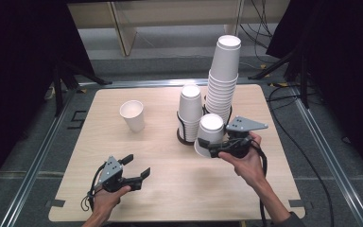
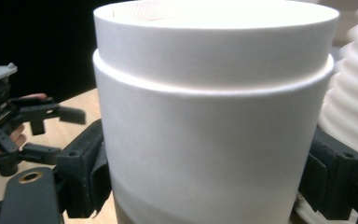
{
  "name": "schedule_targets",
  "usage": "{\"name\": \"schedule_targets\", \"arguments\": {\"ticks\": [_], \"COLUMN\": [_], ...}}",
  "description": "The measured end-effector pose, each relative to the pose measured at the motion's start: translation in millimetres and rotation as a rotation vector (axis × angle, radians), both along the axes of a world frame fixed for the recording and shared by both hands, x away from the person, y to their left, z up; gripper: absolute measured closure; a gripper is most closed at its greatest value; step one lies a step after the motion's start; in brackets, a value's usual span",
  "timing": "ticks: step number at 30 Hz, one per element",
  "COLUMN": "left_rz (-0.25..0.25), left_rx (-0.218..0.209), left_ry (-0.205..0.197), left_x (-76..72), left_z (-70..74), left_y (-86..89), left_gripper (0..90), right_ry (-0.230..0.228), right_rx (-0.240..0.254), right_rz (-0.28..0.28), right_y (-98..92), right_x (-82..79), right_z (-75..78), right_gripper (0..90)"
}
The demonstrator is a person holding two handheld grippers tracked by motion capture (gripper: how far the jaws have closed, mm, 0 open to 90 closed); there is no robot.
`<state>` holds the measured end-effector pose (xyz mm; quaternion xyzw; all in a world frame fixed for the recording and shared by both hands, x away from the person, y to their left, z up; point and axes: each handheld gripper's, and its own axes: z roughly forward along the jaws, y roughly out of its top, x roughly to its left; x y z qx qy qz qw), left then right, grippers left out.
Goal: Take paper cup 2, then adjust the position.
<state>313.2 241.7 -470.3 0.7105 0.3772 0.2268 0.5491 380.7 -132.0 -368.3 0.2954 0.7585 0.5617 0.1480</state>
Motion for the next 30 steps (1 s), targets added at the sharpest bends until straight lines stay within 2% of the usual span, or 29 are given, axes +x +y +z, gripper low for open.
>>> {"name": "schedule_targets", "arguments": {"ticks": [1, 4, 6, 7, 9, 13, 15, 16, 17, 18, 20, 21, 22, 23, 24, 25, 26, 27, 28, 29, 30], "left_rz": [-0.003, -0.021, -0.028, -0.039, -0.036, -0.042, -0.04, -0.047, -0.049, -0.042, -0.046, -0.046, -0.047, -0.052, -0.066, -0.066, -0.07, -0.08, -0.086, -0.091, -0.097], "left_rx": [0.005, -0.007, -0.009, -0.025, -0.011, -0.012, -0.012, -0.032, -0.031, -0.016, -0.03, -0.026, -0.032, -0.027, -0.058, -0.042, -0.044, -0.049, -0.051, -0.052, -0.058], "left_ry": [0.0, -0.006, -0.011, -0.022, -0.017, -0.021, -0.019, -0.03, -0.03, -0.02, -0.03, -0.027, -0.028, -0.027, -0.039, -0.029, -0.031, -0.037, -0.037, -0.038, -0.043], "left_x": [-0.4, -0.7, -1.6, -0.7, -2.3, -2.0, -1.8, -0.6, -0.7, -2.0, -2.1, -2.7, -2.9, -3.2, -2.4, -3.8, -4.0, -4.2, -4.5, -4.7, -4.6], "left_z": [0.1, -0.4, -0.2, -1.1, -0.2, 0.0, -0.1, -1.5, -1.4, -0.1, -0.1, 0.5, 0.8, 1.1, 0.1, 1.3, 1.4, 1.3, 1.6, 1.7, 1.3], "left_y": [0.0, -2.2, -3.8, -4.8, -5.5, -5.8, -5.9, -6.7, -6.5, -5.8, -6.4, -6.0, -6.5, -6.1, -8.2, -8.2, -9.3, -11.2, -12.7, -14.4, -16.2], "left_gripper": [14.4, 14.4, 14.4, 14.4, 14.4, 14.4, 14.4, 14.4, 14.4, 14.4, 14.4, 14.4, 14.4, 14.4, 14.4, 14.4, 14.4, 14.4, 14.4, 14.4, 14.4], "right_ry": [0.011, -0.006, 0.015, 0.006, 0.006, 0.006, 0.024, 0.038, 0.034, 0.046, 0.062, 0.068, 0.035, 0.05, 0.064, 0.067, 0.057, 0.027, 0.042, 0.044, 0.041], "right_rx": [0.0, -0.011, -0.01, -0.017, -0.02, -0.031, -0.035, -0.037, -0.045, -0.03, -0.044, -0.031, -0.051, -0.041, -0.047, -0.056, -0.05, -0.059, -0.059, -0.039, -0.035], "right_rz": [0.01, 0.033, 0.049, 0.062, 0.069, 0.091, 0.095, 0.097, 0.096, 0.108, 0.104, 0.129, 0.12, 0.134, 0.132, 0.137, 0.144, 0.146, 0.153, 0.171, 0.166], "right_y": [3.2, 15.0, 21.2, 23.3, 27.8, 36.9, 40.2, 41.7, 42.8, 45.9, 49.4, 53.5, 54.3, 57.9, 60.6, 63.7, 66.9, 68.5, 72.1, 75.8, 78.7], "right_x": [-0.6, -0.6, -1.7, -1.0, -1.3, -1.4, -2.2, -2.7, -2.4, -2.2, -3.4, -2.9, -2.4, -2.9, -4.3, -5.0, -4.9, -3.7, -4.9, -4.6, -5.1], "right_z": [-2.8, -12.7, -16.8, -18.7, -22.5, -33.8, -38.6, -40.2, -42.1, -44.7, -45.7, -47.2, -47.0, -48.0, -48.0, -48.2, -49.0, -49.4, -49.6, -50.6, -50.8], "right_gripper": [17.2, 17.2, 17.2, 17.2, 17.2, 17.2, 17.2, 17.2, 17.2, 17.2, 17.2, 17.2, 17.1, 17.2, 17.2, 17.2, 17.2, 17.2, 17.2, 17.2, 17.2]}}
